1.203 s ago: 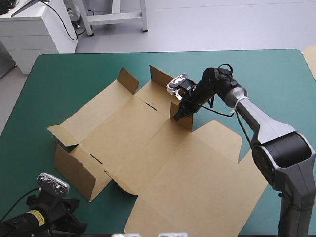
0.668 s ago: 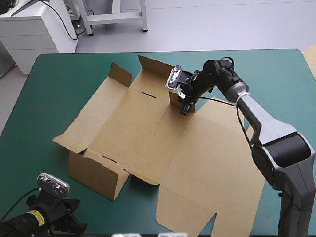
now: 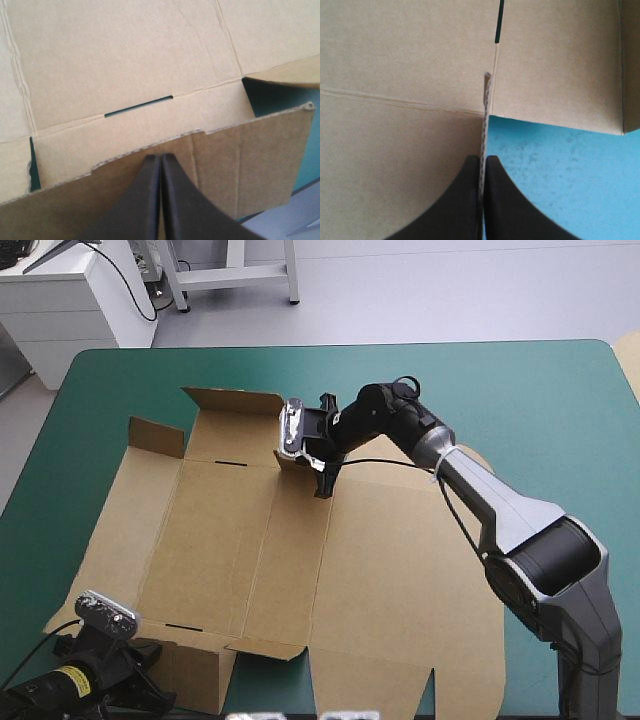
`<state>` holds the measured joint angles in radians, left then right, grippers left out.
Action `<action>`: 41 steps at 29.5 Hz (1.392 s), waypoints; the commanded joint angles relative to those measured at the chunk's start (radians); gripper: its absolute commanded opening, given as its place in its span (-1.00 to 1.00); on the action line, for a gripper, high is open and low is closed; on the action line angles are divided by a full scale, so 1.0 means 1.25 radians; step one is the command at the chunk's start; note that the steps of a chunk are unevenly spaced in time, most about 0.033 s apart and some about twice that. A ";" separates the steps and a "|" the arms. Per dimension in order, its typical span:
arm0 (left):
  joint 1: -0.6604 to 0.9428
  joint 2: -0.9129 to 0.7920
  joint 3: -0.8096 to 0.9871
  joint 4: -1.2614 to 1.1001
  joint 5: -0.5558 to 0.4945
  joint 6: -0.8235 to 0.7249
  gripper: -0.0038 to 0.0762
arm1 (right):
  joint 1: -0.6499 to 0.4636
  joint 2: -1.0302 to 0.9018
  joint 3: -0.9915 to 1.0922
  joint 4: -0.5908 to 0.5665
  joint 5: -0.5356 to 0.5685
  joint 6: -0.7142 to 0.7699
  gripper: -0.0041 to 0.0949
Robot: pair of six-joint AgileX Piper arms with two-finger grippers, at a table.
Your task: Fold the box
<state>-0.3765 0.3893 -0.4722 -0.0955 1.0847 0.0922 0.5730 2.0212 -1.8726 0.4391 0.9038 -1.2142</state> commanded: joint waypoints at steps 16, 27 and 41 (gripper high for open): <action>-0.001 0.007 -0.019 -0.008 -0.035 0.001 -0.92 | 0.008 0.003 -0.029 -0.146 -0.028 -0.040 -0.96; -0.001 0.007 -0.019 -0.008 -0.035 0.001 -0.92 | 0.008 0.003 -0.029 -0.128 -0.038 -0.059 -0.96; -0.001 0.007 -0.019 -0.008 -0.035 0.001 -0.92 | 0.008 0.003 -0.029 -0.130 -0.077 -0.010 0.41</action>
<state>-0.3765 0.3893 -0.4722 -0.0955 1.0847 0.0922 0.5842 2.0880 -1.8756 0.2685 0.8527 -1.2633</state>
